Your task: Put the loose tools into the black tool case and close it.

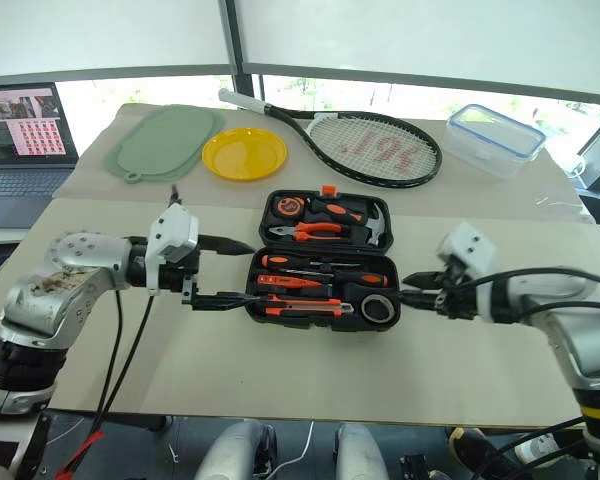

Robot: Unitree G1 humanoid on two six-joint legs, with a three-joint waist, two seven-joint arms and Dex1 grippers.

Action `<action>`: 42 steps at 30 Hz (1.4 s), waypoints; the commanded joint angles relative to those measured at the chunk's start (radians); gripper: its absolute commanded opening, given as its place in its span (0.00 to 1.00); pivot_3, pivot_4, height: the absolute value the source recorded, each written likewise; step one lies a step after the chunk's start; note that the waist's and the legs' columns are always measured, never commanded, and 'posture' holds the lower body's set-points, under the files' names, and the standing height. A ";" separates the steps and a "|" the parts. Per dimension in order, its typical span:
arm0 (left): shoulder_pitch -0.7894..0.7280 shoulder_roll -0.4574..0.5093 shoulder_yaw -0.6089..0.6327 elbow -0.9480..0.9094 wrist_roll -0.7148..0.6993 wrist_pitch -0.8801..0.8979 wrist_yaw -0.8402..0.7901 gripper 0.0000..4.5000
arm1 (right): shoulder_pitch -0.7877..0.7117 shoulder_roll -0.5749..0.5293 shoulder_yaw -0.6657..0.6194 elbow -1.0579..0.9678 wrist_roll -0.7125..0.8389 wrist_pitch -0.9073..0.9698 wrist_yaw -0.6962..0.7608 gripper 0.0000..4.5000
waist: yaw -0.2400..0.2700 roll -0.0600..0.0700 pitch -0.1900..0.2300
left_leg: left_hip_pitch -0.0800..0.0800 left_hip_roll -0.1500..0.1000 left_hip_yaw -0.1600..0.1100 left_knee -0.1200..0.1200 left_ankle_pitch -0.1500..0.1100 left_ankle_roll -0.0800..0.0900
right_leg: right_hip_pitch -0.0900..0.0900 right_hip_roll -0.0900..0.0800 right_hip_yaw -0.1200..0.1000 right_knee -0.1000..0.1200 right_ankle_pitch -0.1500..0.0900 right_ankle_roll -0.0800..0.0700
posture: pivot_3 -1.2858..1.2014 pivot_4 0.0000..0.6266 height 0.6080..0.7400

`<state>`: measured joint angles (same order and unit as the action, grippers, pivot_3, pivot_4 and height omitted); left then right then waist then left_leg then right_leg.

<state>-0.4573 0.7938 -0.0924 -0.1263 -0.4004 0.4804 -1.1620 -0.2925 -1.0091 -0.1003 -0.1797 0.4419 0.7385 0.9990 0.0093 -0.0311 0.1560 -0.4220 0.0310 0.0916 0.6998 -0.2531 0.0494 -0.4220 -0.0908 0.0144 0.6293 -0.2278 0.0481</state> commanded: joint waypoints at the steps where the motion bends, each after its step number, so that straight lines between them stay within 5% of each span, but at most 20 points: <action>1: 0.002 0.000 0.006 0.096 0.077 -0.093 0.031 0.68 | -0.049 0.009 0.020 0.083 -0.057 -0.082 -0.006 0.06 | 0.000 0.000 0.000 | 0.000 0.000 0.000 0.000 0.000 0.000 | 0.000 0.000 0.000 0.000 0.000 0.000 | 0.52 0.24 0.99; 2: -0.003 -0.006 -0.005 0.127 0.102 -0.114 0.042 0.58 | -0.067 0.023 0.035 0.115 -0.076 -0.097 -0.016 0.00 | 0.001 0.000 0.000 | 0.000 0.000 0.000 0.000 0.000 0.000 | 0.000 0.000 0.000 0.000 0.000 0.000 | 0.52 0.24 0.99; 9: -0.091 -0.133 -0.071 0.308 0.213 -0.180 0.121 0.01 | -0.188 0.138 0.172 0.339 -0.228 -0.250 -0.041 0.00 | 0.004 0.000 0.000 | -0.002 -0.002 0.002 0.001 0.000 0.000 | 0.000 -0.001 0.000 0.000 0.001 0.001 | 0.52 0.24 0.99; 16: -0.103 -0.204 -0.078 0.321 0.227 -0.142 0.141 0.00 | -0.279 0.230 0.209 0.449 -0.278 -0.307 -0.049 0.00 | -0.005 0.000 0.000 | -0.002 -0.001 0.002 0.001 0.000 0.000 | -0.002 0.000 0.000 0.000 0.001 0.000 | 0.52 0.24 0.99; 24: -0.033 -0.201 -0.042 0.182 0.129 -0.103 0.051 0.00 | -0.245 0.240 0.197 0.359 -0.246 -0.291 0.028 0.00 | -0.006 0.000 0.000 | -0.002 0.000 0.002 -0.001 0.000 0.000 | -0.002 -0.001 0.000 0.000 0.001 0.001 | 0.52 0.24 0.99; 42: 0.240 -0.085 -0.096 -0.160 0.067 0.038 -0.024 0.00 | 0.153 0.146 0.085 -0.084 -0.166 -0.211 0.074 0.00 | 0.003 0.001 0.000 | 0.000 0.001 0.001 -0.003 0.000 0.000 | 0.000 -0.001 0.000 -0.002 0.001 0.001 | 0.52 0.24 0.99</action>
<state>-0.2273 0.7300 -0.1417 -0.2128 -0.3131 0.5333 -1.1756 -0.1466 -0.8776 -0.0289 -0.1729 0.2193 0.5322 1.0558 0.0122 -0.0305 0.1558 -0.4223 0.0316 0.0928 0.6970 -0.2536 0.0496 -0.4221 -0.0922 0.0141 0.6271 -0.2267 0.0486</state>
